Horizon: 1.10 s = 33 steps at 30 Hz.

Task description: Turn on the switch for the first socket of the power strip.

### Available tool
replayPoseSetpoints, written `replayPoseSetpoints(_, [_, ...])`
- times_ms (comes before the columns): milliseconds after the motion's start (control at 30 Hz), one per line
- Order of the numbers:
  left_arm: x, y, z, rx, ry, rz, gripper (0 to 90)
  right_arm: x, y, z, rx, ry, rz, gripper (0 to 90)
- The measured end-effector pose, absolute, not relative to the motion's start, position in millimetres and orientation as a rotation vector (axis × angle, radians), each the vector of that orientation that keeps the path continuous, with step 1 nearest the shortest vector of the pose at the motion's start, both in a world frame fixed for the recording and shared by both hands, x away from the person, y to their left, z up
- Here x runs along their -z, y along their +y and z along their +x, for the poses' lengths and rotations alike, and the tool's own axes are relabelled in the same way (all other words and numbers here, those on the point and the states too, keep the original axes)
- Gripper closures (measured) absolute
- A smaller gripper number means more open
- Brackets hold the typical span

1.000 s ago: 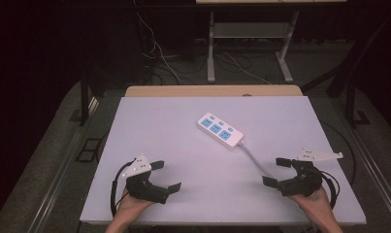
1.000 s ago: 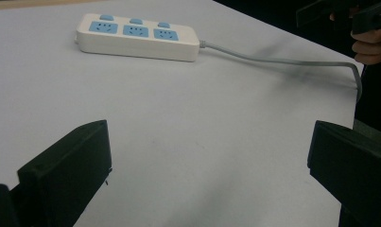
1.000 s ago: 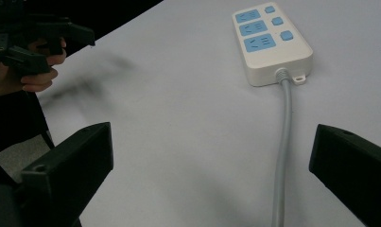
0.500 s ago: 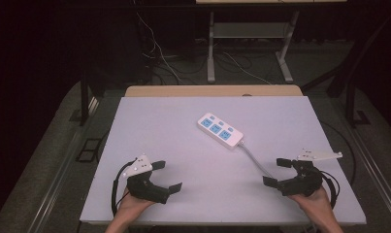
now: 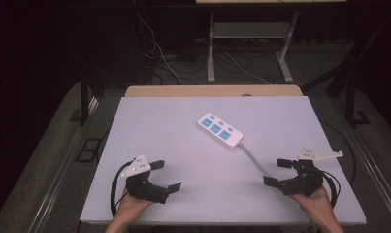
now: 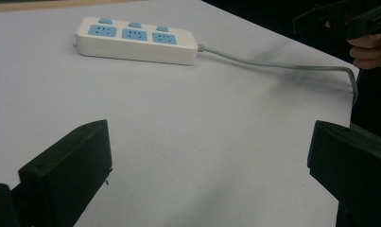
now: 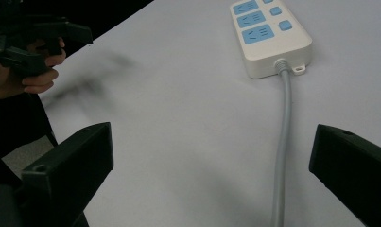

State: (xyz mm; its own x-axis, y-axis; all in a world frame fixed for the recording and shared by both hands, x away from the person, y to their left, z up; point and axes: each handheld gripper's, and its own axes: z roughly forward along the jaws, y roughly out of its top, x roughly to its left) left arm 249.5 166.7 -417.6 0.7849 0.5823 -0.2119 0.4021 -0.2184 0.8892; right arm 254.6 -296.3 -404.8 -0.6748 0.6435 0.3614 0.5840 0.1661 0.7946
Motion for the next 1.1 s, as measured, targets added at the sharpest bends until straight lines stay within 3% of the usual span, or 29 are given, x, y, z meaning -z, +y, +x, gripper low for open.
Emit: replayPoseSetpoints(1100, [419.6,167.2,248.9,-0.181,0.763,1.84,0.0,374.5,-283.3,282.4,-1.397,2.508,1.17,0.1])
